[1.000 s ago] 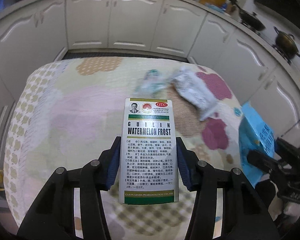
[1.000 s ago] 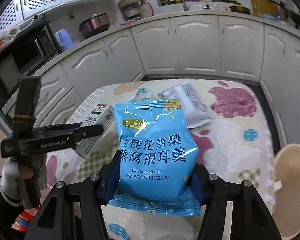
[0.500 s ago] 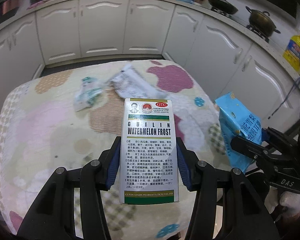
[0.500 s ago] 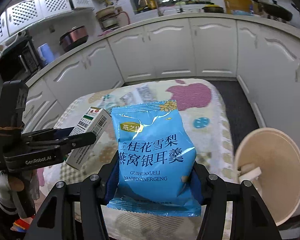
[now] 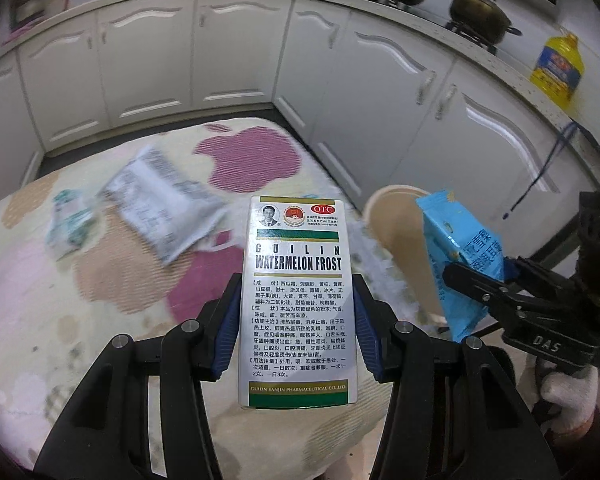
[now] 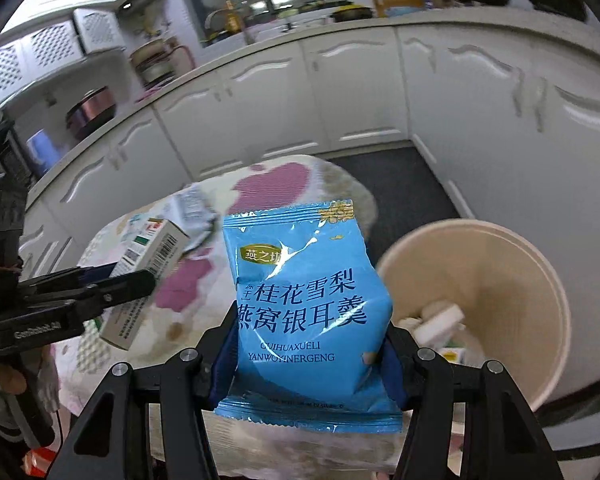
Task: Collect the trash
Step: 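Lift the box and blue bag and carry them over the beige bin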
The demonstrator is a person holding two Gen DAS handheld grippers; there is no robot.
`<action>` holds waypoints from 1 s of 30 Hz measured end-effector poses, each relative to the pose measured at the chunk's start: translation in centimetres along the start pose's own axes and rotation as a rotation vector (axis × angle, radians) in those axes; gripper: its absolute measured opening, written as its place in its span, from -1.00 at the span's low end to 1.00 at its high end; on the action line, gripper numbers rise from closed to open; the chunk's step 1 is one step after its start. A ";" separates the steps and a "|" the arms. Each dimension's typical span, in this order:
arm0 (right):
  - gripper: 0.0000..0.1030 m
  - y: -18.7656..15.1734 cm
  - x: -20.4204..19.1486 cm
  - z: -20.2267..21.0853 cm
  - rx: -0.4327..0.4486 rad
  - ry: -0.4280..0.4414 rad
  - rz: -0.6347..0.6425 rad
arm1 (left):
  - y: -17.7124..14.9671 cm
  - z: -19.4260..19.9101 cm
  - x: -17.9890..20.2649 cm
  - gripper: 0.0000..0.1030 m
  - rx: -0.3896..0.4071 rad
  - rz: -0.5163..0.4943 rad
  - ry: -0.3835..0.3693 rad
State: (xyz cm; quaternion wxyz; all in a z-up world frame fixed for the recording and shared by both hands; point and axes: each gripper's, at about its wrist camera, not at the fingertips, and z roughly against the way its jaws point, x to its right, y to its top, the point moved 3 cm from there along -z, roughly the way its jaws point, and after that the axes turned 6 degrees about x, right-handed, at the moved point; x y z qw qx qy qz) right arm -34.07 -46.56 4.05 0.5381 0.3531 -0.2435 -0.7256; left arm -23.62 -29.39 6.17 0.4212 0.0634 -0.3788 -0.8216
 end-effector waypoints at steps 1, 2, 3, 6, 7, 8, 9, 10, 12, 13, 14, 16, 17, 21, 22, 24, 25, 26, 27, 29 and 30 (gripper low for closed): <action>0.12 -0.1 0.8 0.1 0.000 -0.012 -0.011 | 0.2 -0.3 0.5 -0.04 -0.003 -0.005 -0.007; 0.12 -0.2 1.6 0.2 0.000 -0.025 -0.026 | 0.4 -0.8 1.2 -0.04 -0.007 -0.009 -0.018; 0.12 -0.4 2.4 0.4 0.000 -0.036 -0.040 | 0.6 -1.3 1.8 -0.04 -0.013 -0.014 -0.029; 0.12 -0.5 4.3 0.5 0.000 -0.064 -0.076 | 1.1 -2.9 3.5 -0.04 -0.033 -0.027 -0.055; 0.12 -0.6 5.1 0.6 -0.002 -0.073 -0.090 | 1.3 -3.3 3.9 -0.04 -0.038 -0.030 -0.062; 0.12 -0.8 5.7 0.6 -0.004 -0.080 -0.103 | 1.4 -3.9 4.6 -0.04 -0.044 -0.035 -0.071; 0.12 -0.9 6.5 0.6 -0.005 -0.090 -0.118 | 1.6 -4.3 5.2 -0.04 -0.049 -0.039 -0.078; 0.12 -1.0 7.2 0.6 -0.008 -0.099 -0.131 | 1.7 -5.0 5.9 -0.04 -0.056 -0.045 -0.087; 0.12 -1.1 8.6 0.3 -0.014 -0.118 -0.161 | 1.9 -5.9 6.8 -0.04 -0.065 -0.054 -0.096; 0.12 -1.2 8.9 0.1 -0.016 -0.127 -0.173 | 1.9 -6.4 7.3 -0.04 -0.069 -0.058 -0.101; 0.12 -1.3 9.6 0.0 -0.019 -0.136 -0.188 | 2.0 -7.0 7.9 -0.04 -0.074 -0.063 -0.105; 0.12 -1.6 10.8 -0.3 -0.023 -0.146 -0.216 | 2.1 -7.9 8.8 -0.04 -0.083 -0.071 -0.110; 0.12 -1.7 11.3 -0.4 -0.025 -0.152 -0.230 | 2.2 -8.5 9.3 -0.04 -0.088 -0.076 -0.112; 0.12 -1.9 12.7 -0.8 -0.027 -0.175 -0.267 | 2.4 -10.1 10.6 -0.04 -0.104 -0.092 -0.115; 0.12 -2.0 13.0 -0.8 -0.026 -0.178 -0.274 | 2.4 -10.5 10.8 -0.04 -0.108 -0.095 -0.115; 0.12 -2.0 13.6 -0.8 -0.023 -0.185 -0.289 | 2.5 -11.3 11.4 -0.04 -0.114 -0.100 -0.116; 0.12 -2.1 13.8 -0.9 -0.021 -0.189 -0.295 | 2.5 -11.5 11.6 -0.04 -0.116 -0.102 -0.117; 0.12 -2.1 14.1 -0.9 -0.018 -0.193 -0.301 | 2.5 -11.9 11.8 -0.04 -0.120 -0.103 -0.118; 0.12 -2.1 14.3 -1.0 -0.015 -0.197 -0.308 | 2.6 -12.2 12.0 -0.04 -0.122 -0.104 -0.118; 0.12 -2.2 14.9 -1.0 -0.011 -0.203 -0.321 | 2.6 -12.7 12.4 -0.04 -0.128 -0.105 -0.120; 0.12 -2.3 15.2 -1.0 -0.010 -0.206 -0.327 | 2.5 -12.8 12.4 -0.04 -0.130 -0.105 -0.121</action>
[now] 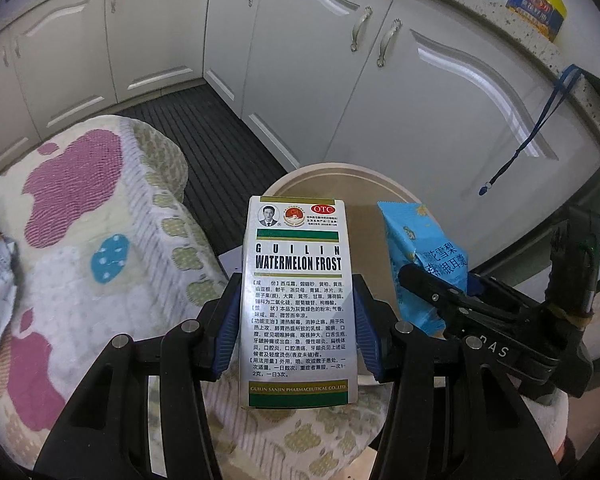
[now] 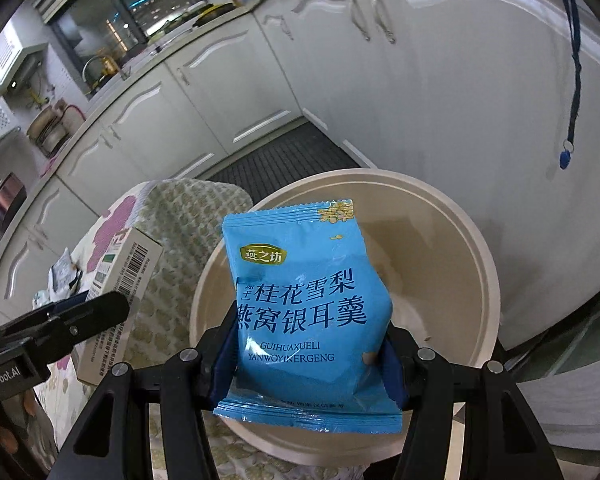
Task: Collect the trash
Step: 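Lift the box and blue bag and carry them over the beige bin, then open both tools over the bin to drop the box and blue bag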
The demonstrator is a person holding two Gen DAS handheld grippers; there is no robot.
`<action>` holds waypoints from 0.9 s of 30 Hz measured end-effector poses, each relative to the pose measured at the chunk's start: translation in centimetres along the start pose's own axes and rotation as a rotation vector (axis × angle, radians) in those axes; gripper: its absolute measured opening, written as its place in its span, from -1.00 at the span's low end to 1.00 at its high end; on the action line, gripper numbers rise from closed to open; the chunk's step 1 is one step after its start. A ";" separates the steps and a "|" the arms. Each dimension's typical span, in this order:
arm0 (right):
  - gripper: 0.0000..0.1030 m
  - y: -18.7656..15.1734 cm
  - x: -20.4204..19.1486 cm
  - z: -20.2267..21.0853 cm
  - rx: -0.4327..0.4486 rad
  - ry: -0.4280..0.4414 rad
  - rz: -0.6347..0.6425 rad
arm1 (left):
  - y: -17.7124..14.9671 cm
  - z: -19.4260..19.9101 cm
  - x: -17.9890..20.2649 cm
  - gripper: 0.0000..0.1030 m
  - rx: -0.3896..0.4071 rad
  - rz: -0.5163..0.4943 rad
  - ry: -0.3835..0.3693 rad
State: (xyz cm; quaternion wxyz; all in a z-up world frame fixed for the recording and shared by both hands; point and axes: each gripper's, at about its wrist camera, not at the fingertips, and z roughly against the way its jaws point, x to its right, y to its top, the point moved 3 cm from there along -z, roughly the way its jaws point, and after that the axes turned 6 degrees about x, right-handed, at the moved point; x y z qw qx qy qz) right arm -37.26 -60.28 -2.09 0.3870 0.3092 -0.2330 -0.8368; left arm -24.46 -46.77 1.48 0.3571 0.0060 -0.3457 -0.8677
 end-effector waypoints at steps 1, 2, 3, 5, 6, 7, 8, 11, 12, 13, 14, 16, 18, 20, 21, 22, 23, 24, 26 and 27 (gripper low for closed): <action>0.12 0.0 0.1 -0.1 0.001 -0.003 -0.005 | 0.0 -0.2 0.0 -0.04 -0.003 0.000 -0.001; 0.12 0.0 0.3 -0.2 0.003 -0.005 -0.009 | 0.0 -0.5 0.1 -0.04 -0.006 0.002 -0.003; 0.12 0.0 0.4 -0.2 0.004 -0.008 -0.013 | 0.1 -0.7 0.2 -0.04 -0.009 0.003 -0.004; 0.12 -0.1 0.7 -0.4 0.005 -0.009 -0.025 | 0.1 -1.1 0.2 -0.04 -0.013 0.005 -0.006; 0.12 -0.1 0.9 -0.5 0.004 -0.008 -0.035 | 0.1 -1.3 0.3 -0.04 -0.015 0.006 -0.008; 0.12 -0.1 0.8 -0.7 0.002 -0.008 -0.039 | 0.2 -1.5 0.4 -0.04 -0.017 0.007 -0.010; 0.12 0.0 0.9 -0.7 0.001 -0.010 -0.043 | 0.2 -1.7 0.5 -0.04 -0.020 0.009 -0.013; 0.18 0.1 0.9 -0.8 0.002 -0.013 -0.045 | 0.3 -2.2 0.6 -0.04 -0.029 0.012 -0.025; 0.20 0.2 0.9 -0.8 0.002 -0.013 -0.048 | 0.3 -2.4 0.7 -0.04 -0.033 0.013 -0.031; 0.22 0.3 1.1 -0.9 0.000 -0.013 -0.053 | 0.3 -2.6 0.8 -0.04 -0.036 0.014 -0.034; 0.30 0.3 1.2 -1.0 -0.002 -0.016 -0.060 | 0.3 -2.8 0.9 -0.04 -0.039 0.015 -0.041; 0.35 0.4 1.6 -1.0 -0.003 -0.014 -0.080 | 0.3 -3.1 0.9 -0.03 -0.045 0.023 -0.068; 0.37 0.4 1.9 -0.9 -0.006 -0.011 -0.093 | 0.3 -3.4 0.9 -0.02 -0.055 0.033 -0.078; 0.38 0.3 2.1 -0.8 -0.011 -0.012 -0.100 | 0.3 -3.6 0.8 -0.01 -0.058 0.037 -0.077; 0.38 0.3 2.1 -0.7 -0.011 -0.011 -0.101 | 0.3 -3.6 0.8 0.02 -0.058 0.039 -0.077; 0.38 0.3 2.1 -0.6 -0.012 -0.011 -0.101 | 0.3 -3.6 0.8 0.06 -0.057 0.044 -0.078; 0.39 0.3 2.1 -0.6 -0.011 -0.010 -0.100 | 0.3 -3.5 0.7 0.08 -0.057 0.046 -0.077; 0.39 0.3 2.0 -0.6 -0.011 -0.009 -0.097 | 0.3 -3.4 0.7 0.10 -0.055 0.046 -0.077; 0.39 0.2 1.7 -0.4 -0.010 -0.006 -0.090 | 0.3 -3.3 0.7 0.11 -0.052 0.044 -0.078; 0.39 0.2 1.6 -0.4 -0.010 -0.004 -0.084 | 0.3 -3.2 0.6 0.11 -0.050 0.044 -0.078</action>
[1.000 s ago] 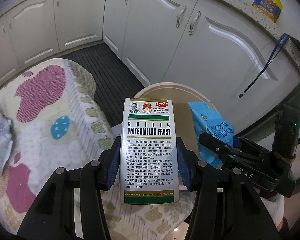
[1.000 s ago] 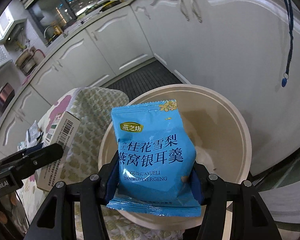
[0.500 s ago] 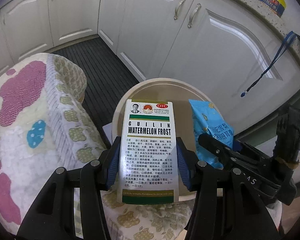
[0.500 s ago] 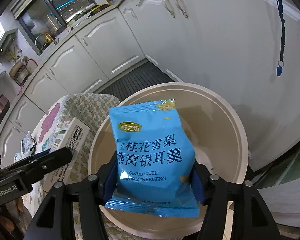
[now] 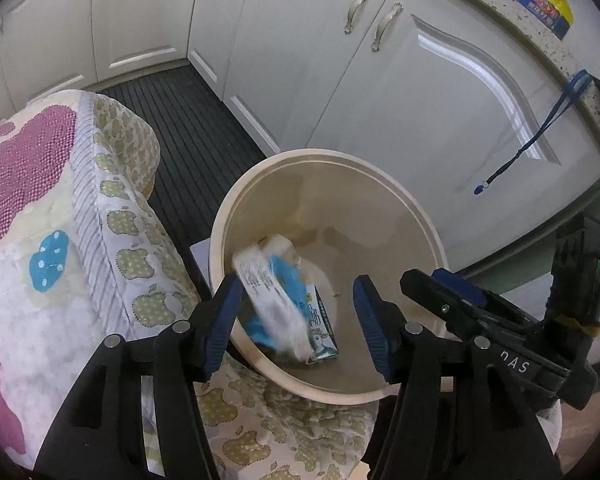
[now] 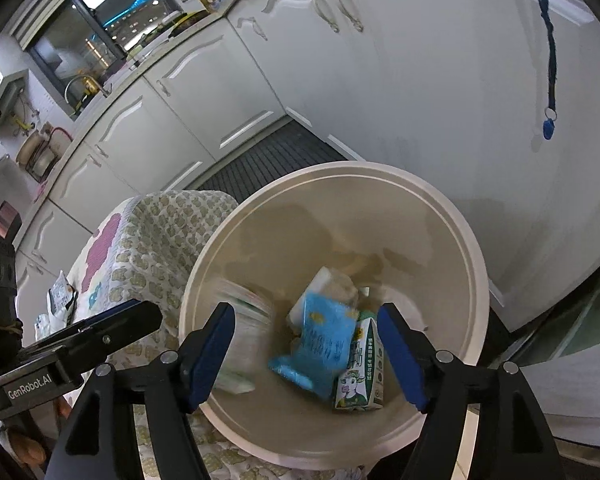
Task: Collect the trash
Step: 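Open both tools over the bin to drop the box and blue bag, then move both open tools back over the remaining trash on the table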
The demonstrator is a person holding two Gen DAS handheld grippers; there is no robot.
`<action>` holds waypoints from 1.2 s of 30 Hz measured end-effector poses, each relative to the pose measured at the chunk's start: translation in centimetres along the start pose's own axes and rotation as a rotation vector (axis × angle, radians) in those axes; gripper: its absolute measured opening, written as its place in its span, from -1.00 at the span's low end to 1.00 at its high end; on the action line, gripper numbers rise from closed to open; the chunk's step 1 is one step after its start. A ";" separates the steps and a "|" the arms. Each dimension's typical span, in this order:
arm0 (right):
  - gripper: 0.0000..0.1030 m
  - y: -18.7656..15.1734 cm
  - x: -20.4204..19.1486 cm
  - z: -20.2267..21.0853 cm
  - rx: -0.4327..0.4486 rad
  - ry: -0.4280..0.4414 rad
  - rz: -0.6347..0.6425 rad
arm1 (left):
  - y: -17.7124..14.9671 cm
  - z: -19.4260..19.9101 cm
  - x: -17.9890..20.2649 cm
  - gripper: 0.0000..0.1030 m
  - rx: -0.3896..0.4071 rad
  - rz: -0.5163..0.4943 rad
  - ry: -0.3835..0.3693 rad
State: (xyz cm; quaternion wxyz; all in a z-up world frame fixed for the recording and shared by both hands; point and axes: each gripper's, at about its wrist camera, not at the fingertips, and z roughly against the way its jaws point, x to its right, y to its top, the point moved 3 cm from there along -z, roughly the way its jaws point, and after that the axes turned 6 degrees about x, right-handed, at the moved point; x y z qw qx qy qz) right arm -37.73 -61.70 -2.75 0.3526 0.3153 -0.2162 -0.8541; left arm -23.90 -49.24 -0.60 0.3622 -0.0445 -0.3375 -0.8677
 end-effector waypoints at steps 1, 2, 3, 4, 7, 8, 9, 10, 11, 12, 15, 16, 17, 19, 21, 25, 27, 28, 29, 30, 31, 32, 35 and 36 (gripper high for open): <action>0.39 0.0 -0.2 0.1 -0.001 0.002 0.005 | -0.1 0.2 -0.2 0.12 0.002 0.000 -0.001; 0.39 -0.1 -0.4 0.1 -0.001 0.002 0.012 | -0.1 0.3 -0.2 0.12 0.004 0.001 -0.004; 0.39 -0.1 -0.6 0.1 -0.002 0.001 0.016 | -0.1 0.4 -0.3 0.12 0.006 0.002 -0.006; 0.39 -0.1 -0.8 0.2 -0.001 0.000 0.022 | -0.1 0.5 -0.3 0.12 0.007 0.003 -0.007; 0.39 -0.2 -1.2 0.4 0.005 -0.005 0.039 | -0.2 1.1 -0.6 0.12 0.012 0.005 -0.009; 0.39 -0.1 -1.4 0.6 0.007 -0.006 0.045 | -0.3 1.4 -0.7 0.12 0.015 0.006 -0.009; 0.39 -0.1 -1.5 0.7 0.010 -0.005 0.049 | -0.3 1.7 -0.7 0.12 0.019 0.006 -0.007; 0.39 -0.1 -1.7 0.8 0.014 -0.005 0.054 | -0.3 2.1 -0.8 0.12 0.025 0.005 -0.002; 0.39 -0.1 -1.9 1.0 0.017 -0.004 0.060 | -0.4 2.7 -1.0 0.12 0.035 0.003 0.005; 0.39 0.0 -2.2 1.1 0.020 -0.002 0.067 | -0.4 3.1 -1.2 0.12 0.042 0.003 0.008; 0.39 -0.2 -3.5 1.3 0.022 0.012 0.093 | -0.5 4.7 -1.9 0.12 0.067 0.006 0.022; 0.39 -0.2 -3.8 1.3 0.022 0.016 0.102 | -0.7 5.5 -2.4 0.12 0.078 0.009 0.035; 0.39 -0.3 -4.4 1.4 0.022 0.021 0.113 | -0.9 6.1 -2.8 0.12 0.086 0.013 0.042; 0.39 -0.5 -5.3 1.3 0.020 0.034 0.129 | -1.1 7.2 -3.8 0.12 0.099 0.026 0.053; 0.39 -0.8 -6.5 1.2 0.013 0.054 0.149 | -1.5 8.4 -5.1 0.12 0.110 0.042 0.070; 0.39 -1.4 -9.3 0.8 -0.007 0.093 0.204 | -2.4 11.0 -8.0 0.12 0.134 0.072 0.115; 0.39 -1.7 -10.7 0.6 -0.011 0.108 0.232 | -3.0 12.3 -9.7 0.12 0.146 0.093 0.137; 0.39 -1.8 -11.4 0.6 -0.013 0.118 0.245 | -3.4 13.2 -10.8 0.12 0.154 0.107 0.152; 0.39 -2.0 -12.2 0.5 -0.016 0.128 0.257 | -3.7 13.9 -11.6 0.12 0.160 0.118 0.163; 0.39 -2.1 -12.9 0.5 -0.019 0.139 0.268 | -4.0 14.5 -12.4 0.12 0.166 0.130 0.174; 0.39 -2.3 -13.7 0.4 -0.023 0.150 0.278 | -4.4 15.2 -13.2 0.12 0.173 0.143 0.184; 0.42 -2.5 -14.4 0.3 -0.028 0.160 0.288 | -4.8 16.1 -14.3 0.12 0.181 0.158 0.198; 0.50 -3.2 -16.7 0.0 -0.043 0.194 0.328 | -5.9 18.3 -17.1 0.12 0.199 0.196 0.243; 0.51 -3.4 -17.5 0.0 -0.046 0.205 0.344 | -6.2 19.0 -18.1 0.12 0.204 0.211 0.257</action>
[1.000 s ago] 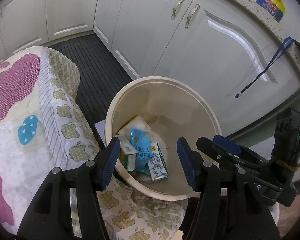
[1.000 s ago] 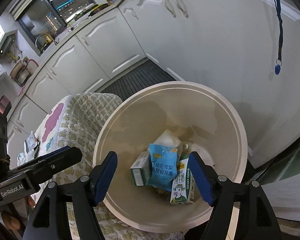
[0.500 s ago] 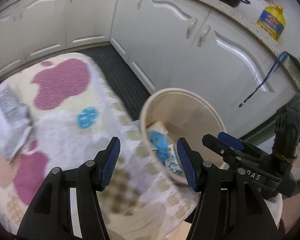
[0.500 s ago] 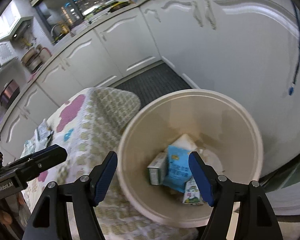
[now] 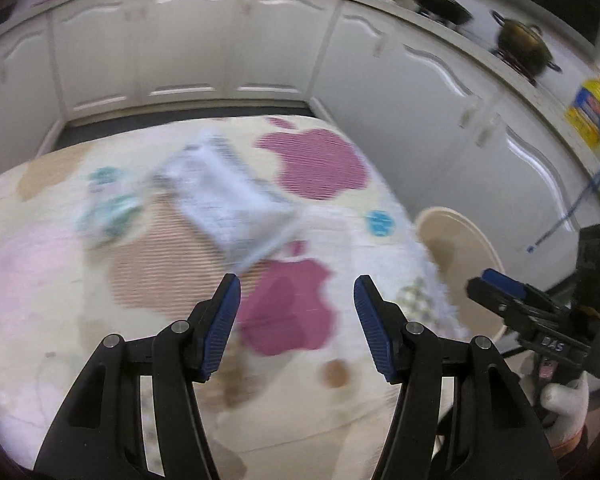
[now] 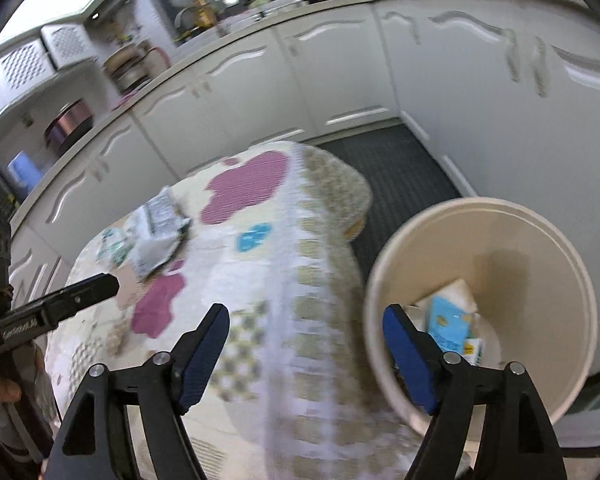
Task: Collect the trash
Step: 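Move both open tools back over the remaining trash on the table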
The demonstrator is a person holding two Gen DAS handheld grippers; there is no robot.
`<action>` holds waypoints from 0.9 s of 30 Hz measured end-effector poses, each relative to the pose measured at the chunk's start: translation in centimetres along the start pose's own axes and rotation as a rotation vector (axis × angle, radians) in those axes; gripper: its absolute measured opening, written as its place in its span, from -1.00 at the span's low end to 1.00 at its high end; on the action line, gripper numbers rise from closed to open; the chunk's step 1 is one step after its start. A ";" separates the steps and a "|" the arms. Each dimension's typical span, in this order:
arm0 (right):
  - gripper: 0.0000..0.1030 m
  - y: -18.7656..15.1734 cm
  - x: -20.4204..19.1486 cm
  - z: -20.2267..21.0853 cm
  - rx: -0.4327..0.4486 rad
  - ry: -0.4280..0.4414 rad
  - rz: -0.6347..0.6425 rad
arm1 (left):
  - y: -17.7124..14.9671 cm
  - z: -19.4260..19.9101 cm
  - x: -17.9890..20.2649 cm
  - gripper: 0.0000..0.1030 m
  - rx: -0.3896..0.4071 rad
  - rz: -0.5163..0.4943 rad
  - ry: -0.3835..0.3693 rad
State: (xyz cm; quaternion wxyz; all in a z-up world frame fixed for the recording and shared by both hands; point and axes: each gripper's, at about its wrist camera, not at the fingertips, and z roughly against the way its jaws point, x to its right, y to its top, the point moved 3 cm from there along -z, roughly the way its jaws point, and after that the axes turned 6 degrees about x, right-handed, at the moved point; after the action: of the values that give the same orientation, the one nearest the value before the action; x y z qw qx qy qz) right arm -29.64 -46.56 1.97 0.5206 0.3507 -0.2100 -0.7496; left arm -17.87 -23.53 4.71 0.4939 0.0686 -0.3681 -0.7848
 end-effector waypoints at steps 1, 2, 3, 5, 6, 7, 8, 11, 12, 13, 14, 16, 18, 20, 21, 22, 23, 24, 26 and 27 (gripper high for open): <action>0.51 0.1 -0.7 -0.3 -0.004 0.011 0.013 | 0.0 0.5 -1.2 0.12 0.005 0.016 0.017; 0.51 0.2 -1.3 -0.6 -0.009 0.023 0.024 | 0.1 0.8 -2.1 0.12 0.009 0.028 0.030; 0.51 0.3 -2.1 -0.9 -0.013 0.039 0.033 | 0.1 1.2 -3.2 0.12 0.013 0.043 0.044; 0.51 0.4 -3.5 -1.5 -0.022 0.070 0.046 | 0.2 1.9 -5.1 0.12 0.022 0.069 0.066; 0.52 0.6 -4.3 -1.9 -0.026 0.085 0.055 | 0.4 2.2 -6.0 0.12 0.028 0.078 0.077; 0.53 0.7 -5.1 -2.2 -0.031 0.098 0.067 | 0.5 2.4 -6.6 0.12 0.033 0.083 0.085; 0.56 1.0 -6.1 -2.7 -0.039 0.111 0.087 | 0.7 2.7 -7.5 0.12 0.038 0.088 0.094; 0.60 1.4 -8.3 -3.7 -0.047 0.138 0.138 | 1.2 2.7 -9.3 0.27 0.046 0.102 0.097; 0.61 1.6 -9.1 -4.1 -0.050 0.147 0.156 | 1.4 2.5 -9.7 0.33 0.046 0.104 0.096; 0.62 1.8 -9.8 -4.6 -0.053 0.155 0.174 | 1.6 2.3 -10.0 0.34 0.045 0.107 0.091; 0.64 1.9 -10.5 -4.9 -0.053 0.163 0.190 | 2.0 1.8 -10.3 0.34 0.041 0.107 0.087; 0.65 2.4 -11.8 -5.9 -0.055 0.177 0.222 | 2.4 1.3 -10.9 0.34 0.039 0.107 0.086; 0.65 2.9 -12.9 -7.1 -0.063 0.189 0.250 | 2.9 0.5 -11.4 0.34 0.037 0.103 0.080; 0.65 3.3 -13.8 -8.2 -0.070 0.198 0.271 | 3.3 -0.1 -11.8 0.34 0.034 0.102 0.075; 0.65 3.6 -14.4 -9.0 -0.078 0.200 0.289 | 3.5 -0.5 -12.0 0.34 0.030 0.101 0.072; 0.65 3.7 -14.7 -9.6 -0.082 0.203 0.301 | 3.7 -0.9 -12.2 0.34 0.026 0.098 0.069; 0.65 3.9 -15.0 -10.1 -0.087 0.206 0.312 | 3.8 -1.3 -12.3 0.34 0.023 0.096 0.069; 0.65 4.1 -15.4 -10.8 -0.092 0.210 0.327 | 3.9 -1.6 -12.5 0.34 0.020 0.092 0.074; 0.65 4.4 -16.0 -12.3 -0.103 0.211 0.359 | 4.3 -2.3 -13.0 0.34 0.015 0.092 0.080; 0.65 4.5 -16.2 -12.9 -0.107 0.208 0.371 | 4.4 -2.6 -13.3 0.34 0.014 0.096 0.079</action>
State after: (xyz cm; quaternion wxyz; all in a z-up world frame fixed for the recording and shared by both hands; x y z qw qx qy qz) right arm -13.78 -32.54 1.39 0.6864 0.3533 -0.1759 -0.6108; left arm -6.79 -14.96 2.28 0.5448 0.0853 -0.3564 -0.7542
